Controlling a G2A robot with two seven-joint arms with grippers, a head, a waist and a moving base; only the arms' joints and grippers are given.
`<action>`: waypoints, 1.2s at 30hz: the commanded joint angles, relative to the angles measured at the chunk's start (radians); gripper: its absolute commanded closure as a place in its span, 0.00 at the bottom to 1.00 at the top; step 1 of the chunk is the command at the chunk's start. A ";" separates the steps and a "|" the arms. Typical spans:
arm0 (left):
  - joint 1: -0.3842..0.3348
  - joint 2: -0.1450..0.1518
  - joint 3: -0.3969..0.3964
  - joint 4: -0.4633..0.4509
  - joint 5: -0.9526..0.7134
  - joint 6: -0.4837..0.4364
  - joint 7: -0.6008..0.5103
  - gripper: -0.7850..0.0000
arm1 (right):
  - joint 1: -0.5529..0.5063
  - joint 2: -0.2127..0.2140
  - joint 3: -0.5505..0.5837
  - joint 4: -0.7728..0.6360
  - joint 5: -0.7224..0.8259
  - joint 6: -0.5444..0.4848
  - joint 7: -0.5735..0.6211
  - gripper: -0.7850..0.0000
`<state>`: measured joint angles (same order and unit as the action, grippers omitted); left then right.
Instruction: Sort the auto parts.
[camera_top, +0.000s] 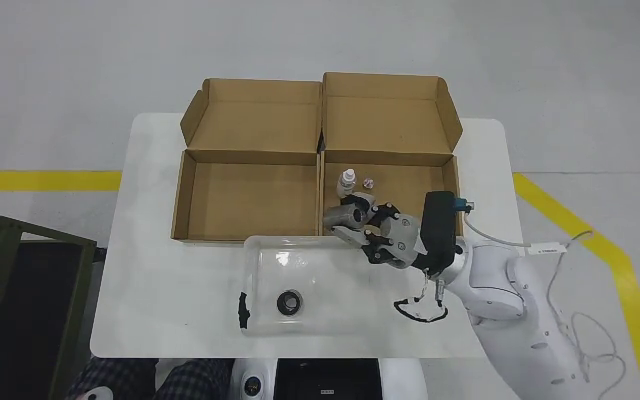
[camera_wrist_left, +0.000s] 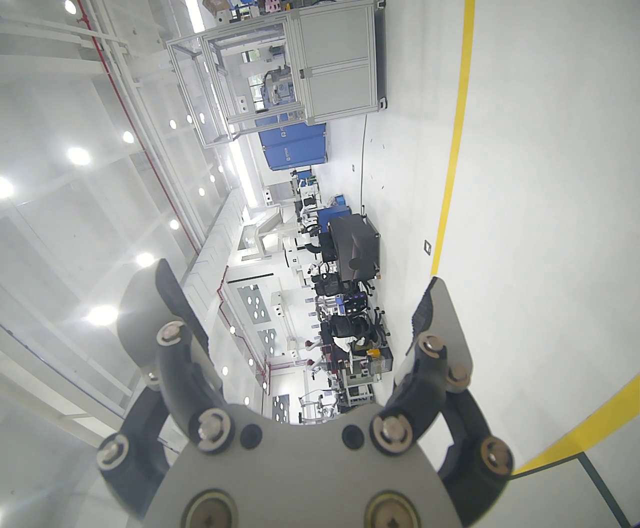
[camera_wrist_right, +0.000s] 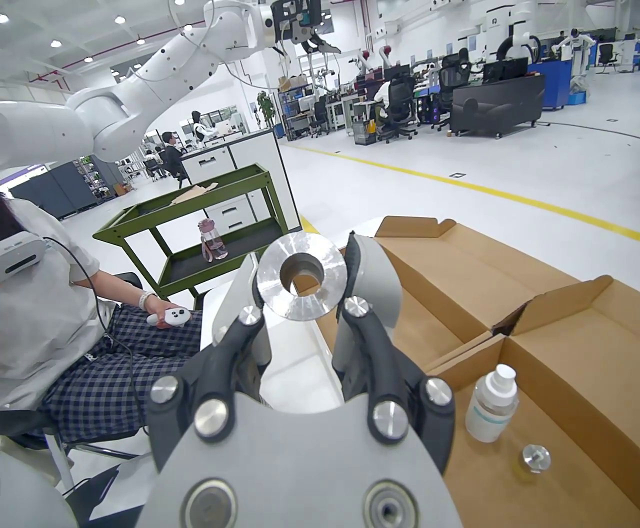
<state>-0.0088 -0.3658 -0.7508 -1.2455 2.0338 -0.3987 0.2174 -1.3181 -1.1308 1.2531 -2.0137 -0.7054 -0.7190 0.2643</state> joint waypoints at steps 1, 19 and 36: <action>0.000 0.000 0.000 0.000 0.000 0.000 0.000 0.00 | 0.000 0.000 0.000 0.000 0.000 0.000 0.000 1.00; 0.000 0.000 0.000 0.000 0.000 0.000 0.000 0.00 | 0.190 0.001 -0.009 0.259 0.126 -0.081 0.102 1.00; 0.000 0.000 0.000 0.000 0.000 0.000 0.000 0.00 | 0.310 -0.022 -0.151 0.305 0.137 0.000 0.162 1.00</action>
<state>-0.0088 -0.3658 -0.7508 -1.2455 2.0338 -0.3987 0.2174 -1.0079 -1.1525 1.1023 -1.7084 -0.5682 -0.7193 0.4262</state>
